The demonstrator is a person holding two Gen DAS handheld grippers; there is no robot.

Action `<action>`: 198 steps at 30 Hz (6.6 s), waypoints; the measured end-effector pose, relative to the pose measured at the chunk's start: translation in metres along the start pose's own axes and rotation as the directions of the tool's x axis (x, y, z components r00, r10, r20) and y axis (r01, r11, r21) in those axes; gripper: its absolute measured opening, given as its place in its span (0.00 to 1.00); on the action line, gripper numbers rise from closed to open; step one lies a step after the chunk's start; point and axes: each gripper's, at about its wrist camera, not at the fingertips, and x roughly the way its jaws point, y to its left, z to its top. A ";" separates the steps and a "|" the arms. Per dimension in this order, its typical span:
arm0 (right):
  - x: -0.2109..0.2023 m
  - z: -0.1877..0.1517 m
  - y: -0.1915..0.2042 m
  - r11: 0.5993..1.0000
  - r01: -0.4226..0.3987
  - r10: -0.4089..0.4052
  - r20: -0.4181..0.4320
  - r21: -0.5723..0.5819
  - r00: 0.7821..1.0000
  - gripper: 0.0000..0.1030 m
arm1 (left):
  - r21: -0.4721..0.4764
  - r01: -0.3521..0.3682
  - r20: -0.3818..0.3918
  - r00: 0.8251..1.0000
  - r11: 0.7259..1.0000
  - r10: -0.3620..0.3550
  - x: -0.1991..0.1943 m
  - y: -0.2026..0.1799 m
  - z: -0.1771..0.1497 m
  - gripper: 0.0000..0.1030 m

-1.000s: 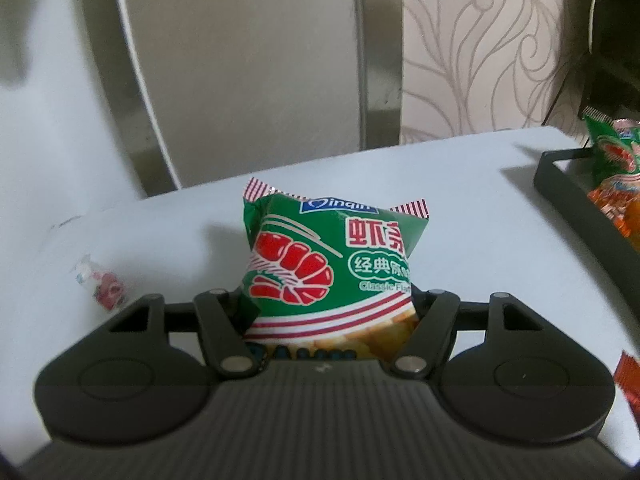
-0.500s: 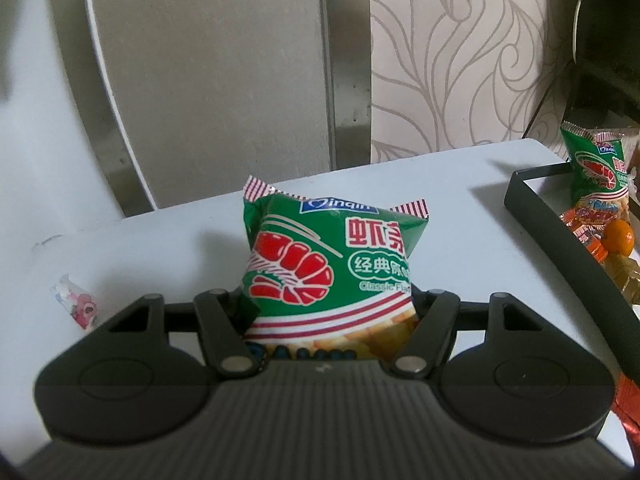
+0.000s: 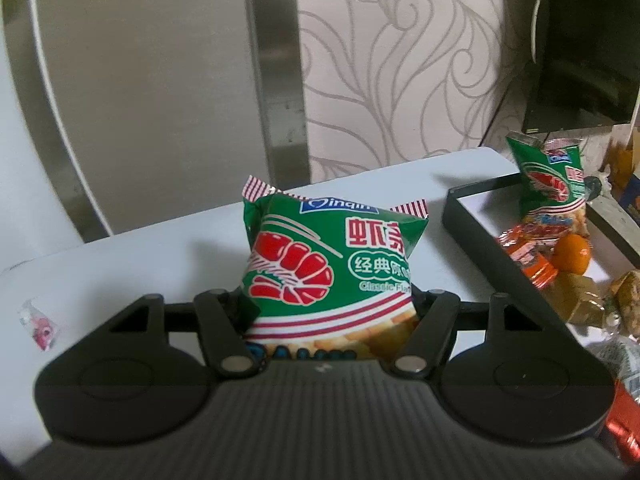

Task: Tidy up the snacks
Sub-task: 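Lift and carry the green bag and red stick over the black box, then lower the green bag into the box while right tool lowers the red stick, then open both tools to release the bag and stick, then withdraw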

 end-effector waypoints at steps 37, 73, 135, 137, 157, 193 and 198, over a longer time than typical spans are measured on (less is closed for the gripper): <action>0.006 0.024 -0.110 0.946 0.320 -0.319 0.036 -0.043 0.947 0.23 | 0.071 0.145 0.028 0.989 0.987 -0.147 -0.022 -0.093 0.010 0.68; -0.019 0.033 -0.141 0.954 0.294 -0.292 0.037 -0.051 0.956 0.30 | 0.116 0.239 0.000 0.971 0.964 -0.241 0.039 -0.181 0.012 0.70; -0.023 0.031 -0.138 0.967 0.226 -0.224 0.034 -0.114 0.974 0.30 | 0.122 0.161 0.090 0.981 0.979 -0.172 0.018 -0.170 0.021 0.80; -0.024 0.029 -0.138 0.968 0.223 -0.222 0.027 -0.116 0.975 0.30 | 0.117 0.179 0.080 0.979 0.977 -0.189 0.015 -0.170 0.019 0.81; 0.046 0.037 -0.144 0.939 0.237 -0.258 -0.055 -0.248 0.965 0.22 | 0.085 0.146 0.060 0.987 0.986 -0.151 0.006 -0.152 0.008 0.81; 0.026 0.027 -0.119 0.964 0.258 -0.259 -0.010 -0.067 0.966 0.23 | 0.214 0.206 0.026 0.976 0.955 -0.216 0.012 -0.156 0.019 0.81; 0.012 0.025 -0.108 0.960 0.281 -0.281 0.020 0.005 0.960 0.33 | 0.257 0.150 0.040 0.985 0.955 -0.165 0.001 -0.155 0.019 0.81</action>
